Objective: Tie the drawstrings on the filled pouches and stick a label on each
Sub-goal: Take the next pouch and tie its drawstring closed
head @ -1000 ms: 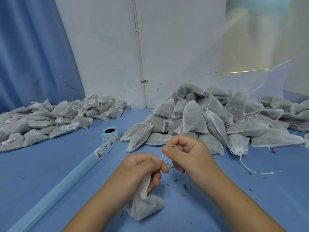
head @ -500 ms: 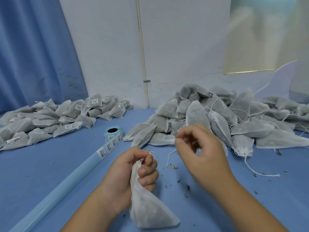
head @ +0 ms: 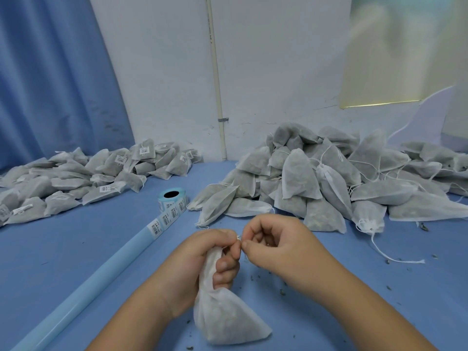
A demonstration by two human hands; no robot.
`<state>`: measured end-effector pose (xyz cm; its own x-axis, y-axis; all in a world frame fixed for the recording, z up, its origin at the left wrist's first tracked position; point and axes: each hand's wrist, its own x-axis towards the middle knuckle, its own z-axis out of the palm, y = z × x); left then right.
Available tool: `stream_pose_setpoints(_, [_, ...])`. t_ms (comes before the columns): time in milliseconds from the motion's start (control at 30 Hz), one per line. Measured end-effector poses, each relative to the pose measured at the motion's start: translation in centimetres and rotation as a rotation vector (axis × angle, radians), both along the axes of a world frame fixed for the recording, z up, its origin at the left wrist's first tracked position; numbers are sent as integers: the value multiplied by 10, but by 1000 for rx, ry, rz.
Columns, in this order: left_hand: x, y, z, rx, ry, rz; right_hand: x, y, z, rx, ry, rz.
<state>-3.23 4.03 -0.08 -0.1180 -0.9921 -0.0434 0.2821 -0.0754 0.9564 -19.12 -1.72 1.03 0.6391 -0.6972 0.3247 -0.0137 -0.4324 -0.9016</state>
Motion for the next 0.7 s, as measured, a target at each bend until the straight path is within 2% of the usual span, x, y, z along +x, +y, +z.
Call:
stream_pose_setpoints(367, [5,4,4,-21,-177,-61,-5,-3,0,60,83,94])
stream_pose_setpoints(700, [3,2,6,3,-319,163,-6,-13,-8,58,177,90])
